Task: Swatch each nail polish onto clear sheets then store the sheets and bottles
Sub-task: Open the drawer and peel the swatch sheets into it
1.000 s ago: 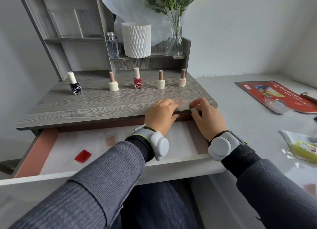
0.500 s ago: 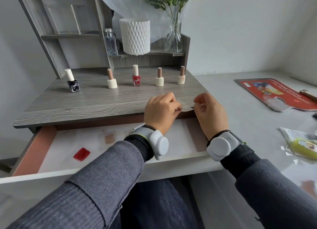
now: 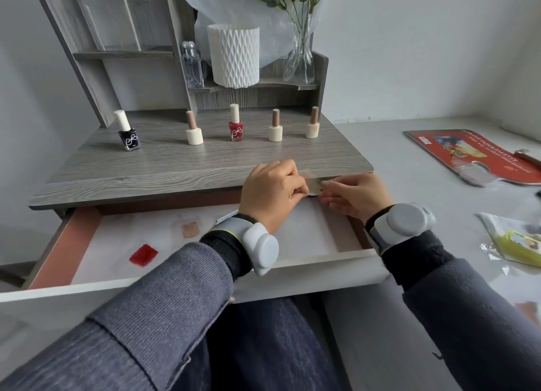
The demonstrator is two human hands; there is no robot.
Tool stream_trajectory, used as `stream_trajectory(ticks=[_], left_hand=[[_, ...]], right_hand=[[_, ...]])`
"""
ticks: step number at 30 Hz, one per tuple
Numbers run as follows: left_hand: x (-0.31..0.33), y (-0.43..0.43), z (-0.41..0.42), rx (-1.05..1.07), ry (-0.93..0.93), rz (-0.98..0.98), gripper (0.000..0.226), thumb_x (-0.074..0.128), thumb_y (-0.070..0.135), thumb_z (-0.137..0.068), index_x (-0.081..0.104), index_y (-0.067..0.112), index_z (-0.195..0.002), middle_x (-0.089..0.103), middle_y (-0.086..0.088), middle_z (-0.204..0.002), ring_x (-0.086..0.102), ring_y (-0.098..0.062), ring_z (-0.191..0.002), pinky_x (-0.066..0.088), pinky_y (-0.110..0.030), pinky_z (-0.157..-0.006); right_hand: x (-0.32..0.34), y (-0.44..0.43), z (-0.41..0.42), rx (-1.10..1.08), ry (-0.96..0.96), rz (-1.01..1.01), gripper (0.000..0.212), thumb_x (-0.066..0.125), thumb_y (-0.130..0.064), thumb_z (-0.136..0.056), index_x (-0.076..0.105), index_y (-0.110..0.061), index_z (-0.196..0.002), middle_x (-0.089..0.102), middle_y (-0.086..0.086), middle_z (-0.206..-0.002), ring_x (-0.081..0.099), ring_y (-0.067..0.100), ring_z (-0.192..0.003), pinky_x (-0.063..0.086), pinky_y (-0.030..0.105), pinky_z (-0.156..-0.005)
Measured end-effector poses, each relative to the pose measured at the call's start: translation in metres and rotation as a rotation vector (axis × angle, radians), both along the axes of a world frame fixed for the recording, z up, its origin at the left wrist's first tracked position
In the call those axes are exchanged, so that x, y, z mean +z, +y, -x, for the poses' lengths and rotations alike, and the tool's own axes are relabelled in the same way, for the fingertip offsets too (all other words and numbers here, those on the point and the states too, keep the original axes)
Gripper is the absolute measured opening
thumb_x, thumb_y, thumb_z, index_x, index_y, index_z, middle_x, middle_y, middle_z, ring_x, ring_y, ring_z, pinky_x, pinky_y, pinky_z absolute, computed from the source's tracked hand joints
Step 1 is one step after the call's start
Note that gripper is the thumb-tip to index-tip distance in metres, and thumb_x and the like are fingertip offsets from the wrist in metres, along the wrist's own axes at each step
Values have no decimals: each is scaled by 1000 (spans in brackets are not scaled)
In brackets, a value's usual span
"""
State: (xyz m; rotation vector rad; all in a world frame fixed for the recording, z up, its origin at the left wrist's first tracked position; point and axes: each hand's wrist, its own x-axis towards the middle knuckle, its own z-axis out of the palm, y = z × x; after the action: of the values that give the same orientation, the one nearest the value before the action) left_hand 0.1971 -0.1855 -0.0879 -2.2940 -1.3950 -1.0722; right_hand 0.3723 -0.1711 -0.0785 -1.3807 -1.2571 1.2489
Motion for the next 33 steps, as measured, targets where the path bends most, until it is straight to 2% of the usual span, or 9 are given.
stream_trajectory(ticks=[5,8,10,13,21,26,29,31,33], left_hand=[[-1,-1,10,-9,6,1,12,80,19,-67,73,26,-74,56,5,-69,56,-19,-62,39,-26,-60],[2,-5,16,20,20,58,20,80,17,-68,73,24,-85,59,4,-73,58,-22,-63,38,-24,-57],[5,-10,21,54,39,155,15,75,21,-76,71,24,-90,59,4,-80,59,-20,-72,37,-25,-58],[7,-12,28,110,94,278,4,67,29,-84,67,26,-86,58,7,-86,57,-15,-82,38,-26,-62],[2,-17,42,152,176,398,8,67,31,-84,62,25,-81,55,11,-84,58,-15,-85,35,-25,-64],[-5,-18,47,157,187,462,10,67,35,-84,63,27,-80,54,14,-80,58,-14,-85,35,-25,-63],[-7,-18,49,168,198,485,14,64,41,-85,65,27,-82,61,13,-83,58,-13,-85,37,-24,-64],[-8,-19,49,173,205,500,15,63,42,-86,66,28,-83,64,12,-87,59,-14,-87,40,-25,-66],[-9,-20,49,178,214,518,15,62,42,-86,66,29,-84,64,12,-86,60,-14,-88,41,-25,-67]], right_hand=[[0,2,-1,46,-35,-6,7,69,-4,-86,69,2,-89,69,10,-70,64,7,-53,55,16,-56],[-1,4,-1,82,-97,3,3,68,-2,-86,68,1,-86,68,2,-58,64,5,-49,54,14,-53],[-5,4,-1,109,-154,14,4,68,-1,-86,67,0,-82,69,1,-58,64,4,-49,54,14,-52],[-10,7,-1,130,-249,24,9,69,-1,-85,67,-3,-76,70,9,-69,65,7,-51,56,17,-54],[-17,12,7,155,-474,58,6,70,3,-81,68,4,-76,72,17,-74,67,18,-56,59,27,-62],[-15,16,10,144,-509,110,4,68,7,-81,66,7,-77,71,21,-77,66,15,-46,57,22,-50],[-17,21,10,138,-513,151,10,70,6,-79,67,3,-70,73,22,-81,70,24,-59,61,31,-64],[-20,22,9,144,-544,174,11,73,6,-76,68,1,-67,74,18,-77,73,28,-67,61,37,-72],[-24,22,8,134,-559,189,12,72,9,-75,69,1,-67,72,12,-64,71,24,-58,61,35,-67]])
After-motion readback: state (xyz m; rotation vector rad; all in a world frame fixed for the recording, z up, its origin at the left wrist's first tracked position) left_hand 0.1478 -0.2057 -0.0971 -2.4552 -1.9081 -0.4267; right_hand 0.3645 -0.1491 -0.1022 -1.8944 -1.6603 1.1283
